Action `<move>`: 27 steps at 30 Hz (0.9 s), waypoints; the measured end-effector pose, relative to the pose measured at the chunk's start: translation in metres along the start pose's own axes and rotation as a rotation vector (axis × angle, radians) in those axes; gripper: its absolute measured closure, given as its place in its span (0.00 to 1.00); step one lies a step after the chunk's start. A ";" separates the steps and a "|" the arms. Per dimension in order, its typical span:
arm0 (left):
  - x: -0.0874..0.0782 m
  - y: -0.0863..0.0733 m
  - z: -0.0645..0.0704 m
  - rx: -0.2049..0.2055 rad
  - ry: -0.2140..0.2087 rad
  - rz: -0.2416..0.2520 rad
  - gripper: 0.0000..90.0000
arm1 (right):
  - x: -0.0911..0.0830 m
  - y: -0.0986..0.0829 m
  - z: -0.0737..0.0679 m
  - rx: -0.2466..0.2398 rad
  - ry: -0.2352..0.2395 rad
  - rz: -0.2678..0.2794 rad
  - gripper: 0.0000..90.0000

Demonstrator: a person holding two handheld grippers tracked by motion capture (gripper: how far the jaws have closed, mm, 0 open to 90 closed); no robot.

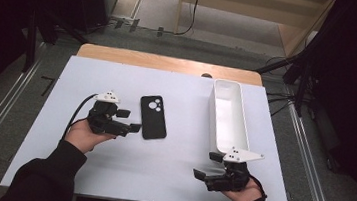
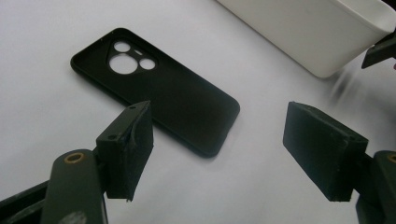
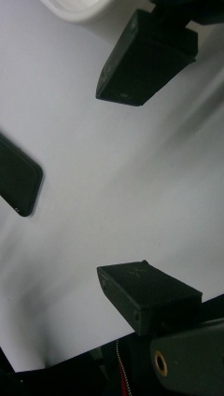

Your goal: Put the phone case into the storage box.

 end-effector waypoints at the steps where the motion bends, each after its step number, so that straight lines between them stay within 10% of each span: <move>1: 0.001 0.002 0.000 0.002 0.001 0.001 0.27 | 0.000 0.000 0.000 0.000 0.000 0.000 0.14; 27: 0.038 0.040 0.007 0.035 0.018 0.014 0.31 | 0.001 -0.001 0.000 -0.005 0.000 -0.008 0.14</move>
Point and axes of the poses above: each handheld gripper's, and its own axes: x roughly forward along the jaws, y roughly out of its top, z roughly to its right, the point moved 9 cm from there along x, roughly forward along the jaws, and after that the axes turned 12 degrees about -z, right-handed, at the moved point
